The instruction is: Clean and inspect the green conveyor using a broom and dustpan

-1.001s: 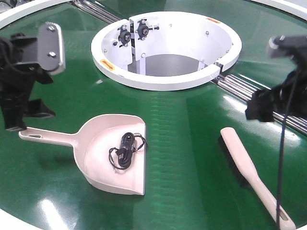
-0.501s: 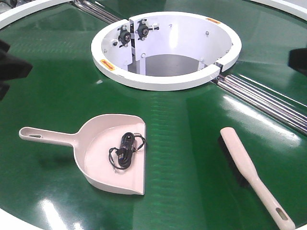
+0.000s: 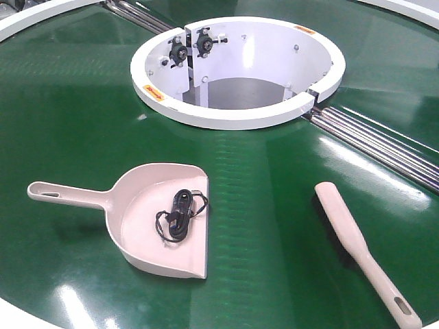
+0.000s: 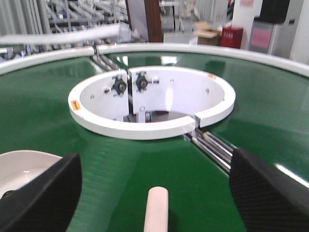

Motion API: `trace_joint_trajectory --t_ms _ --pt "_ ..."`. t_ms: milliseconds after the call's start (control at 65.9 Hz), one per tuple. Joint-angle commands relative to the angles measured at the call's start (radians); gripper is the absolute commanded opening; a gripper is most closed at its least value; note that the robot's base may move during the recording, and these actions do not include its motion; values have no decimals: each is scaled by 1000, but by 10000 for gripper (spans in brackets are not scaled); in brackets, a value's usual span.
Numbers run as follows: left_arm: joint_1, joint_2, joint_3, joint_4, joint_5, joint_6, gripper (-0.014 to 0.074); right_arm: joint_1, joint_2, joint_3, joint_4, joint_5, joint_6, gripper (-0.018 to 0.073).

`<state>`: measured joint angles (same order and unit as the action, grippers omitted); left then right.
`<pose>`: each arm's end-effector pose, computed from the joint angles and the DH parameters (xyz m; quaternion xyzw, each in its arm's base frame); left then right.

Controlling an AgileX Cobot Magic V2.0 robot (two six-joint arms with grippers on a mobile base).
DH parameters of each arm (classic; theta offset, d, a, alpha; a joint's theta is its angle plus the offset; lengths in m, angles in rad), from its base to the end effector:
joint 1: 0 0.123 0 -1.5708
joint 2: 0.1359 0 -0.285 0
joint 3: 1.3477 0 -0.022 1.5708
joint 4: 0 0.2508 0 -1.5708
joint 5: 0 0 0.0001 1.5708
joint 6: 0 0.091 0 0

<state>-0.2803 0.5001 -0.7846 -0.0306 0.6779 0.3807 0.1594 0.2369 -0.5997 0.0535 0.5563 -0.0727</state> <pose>0.0794 -0.0247 0.3764 0.2580 0.7642 0.0149 0.5909 0.0404 0.0091 0.3460 -0.0787 0.7393 0.0546 0.6666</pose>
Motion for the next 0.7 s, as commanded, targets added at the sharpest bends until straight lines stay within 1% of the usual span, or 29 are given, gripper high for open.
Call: trace_joint_trajectory --t_ms 0,76,167,364,425,470,592,683 --pt "-5 -101 110 -6 -127 -15 359 -3 -87 43 -23 -86 -9 588" --pt "-5 -184 222 -18 -197 -18 359 -3 -164 101 -33 -91 -9 588" --pt "-5 -258 346 -41 -309 -18 359 -3 -220 181 -40 -123 -8 588" --pt "-5 -284 556 -43 -496 -18 359 -3 -226 325 -41 -191 -8 588" --pt "-5 -284 580 -50 -521 -18 359 -3 -226 352 -41 -221 -8 588" --pt "-5 -284 588 -61 -524 -18 359 -3 -226 364 -41 -232 -8 588" --pt "-5 -284 588 -60 -526 -18 359 -3 -226 369 -43 -240 -8 586" --pt "-5 -284 588 -60 -528 -18 354 -3 -226 369 -43 -240 -8 549"
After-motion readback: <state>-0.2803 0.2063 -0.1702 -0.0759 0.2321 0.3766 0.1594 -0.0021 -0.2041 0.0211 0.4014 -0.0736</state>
